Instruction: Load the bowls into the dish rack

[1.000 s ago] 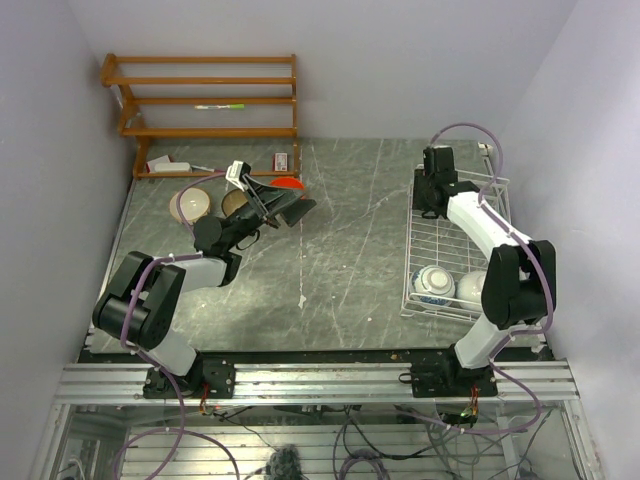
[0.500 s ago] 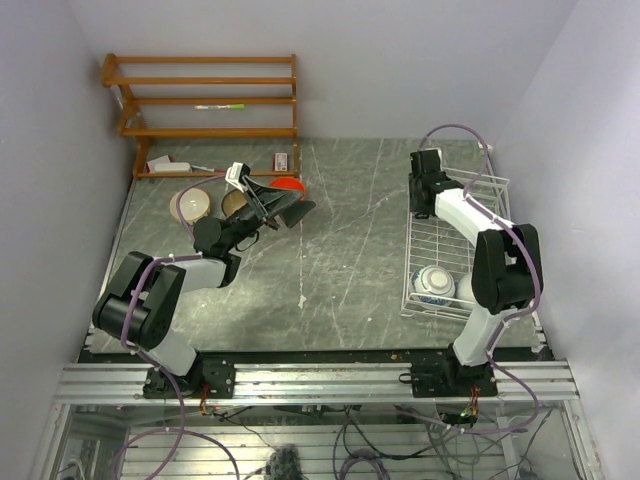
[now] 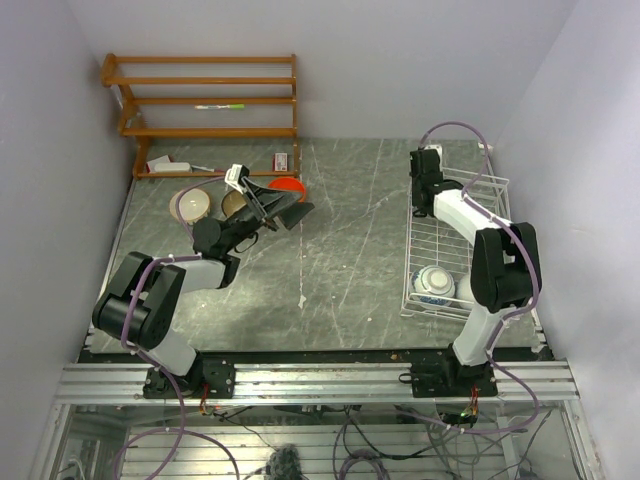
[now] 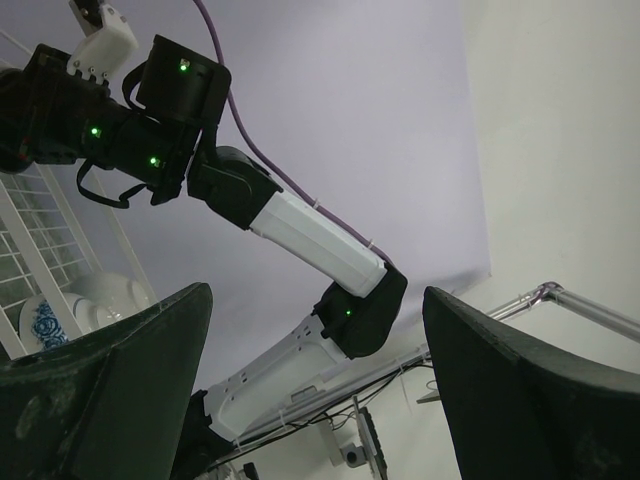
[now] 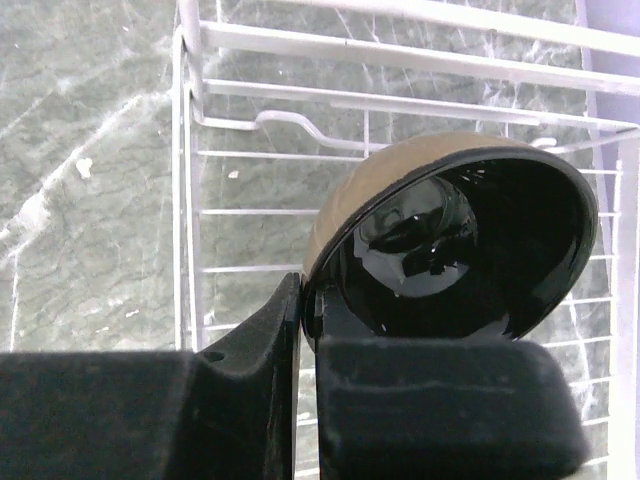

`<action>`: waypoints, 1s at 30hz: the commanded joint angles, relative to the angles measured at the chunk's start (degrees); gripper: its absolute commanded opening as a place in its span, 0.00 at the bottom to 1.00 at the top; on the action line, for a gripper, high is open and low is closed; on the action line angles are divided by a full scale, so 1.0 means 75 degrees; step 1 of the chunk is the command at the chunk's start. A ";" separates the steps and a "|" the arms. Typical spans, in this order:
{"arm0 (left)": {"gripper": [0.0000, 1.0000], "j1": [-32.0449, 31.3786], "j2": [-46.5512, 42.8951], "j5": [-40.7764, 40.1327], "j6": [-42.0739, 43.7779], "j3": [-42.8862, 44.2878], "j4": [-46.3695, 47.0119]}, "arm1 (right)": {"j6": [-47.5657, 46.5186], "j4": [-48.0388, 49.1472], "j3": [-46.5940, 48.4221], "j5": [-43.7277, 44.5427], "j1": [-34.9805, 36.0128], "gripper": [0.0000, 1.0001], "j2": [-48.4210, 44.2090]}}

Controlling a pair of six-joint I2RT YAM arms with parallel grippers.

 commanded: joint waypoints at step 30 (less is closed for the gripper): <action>0.97 0.0373 -0.0376 0.0266 -0.0117 -0.0053 0.1595 | 0.7332 0.9667 -0.4858 -0.9348 -0.3787 0.00 -0.2291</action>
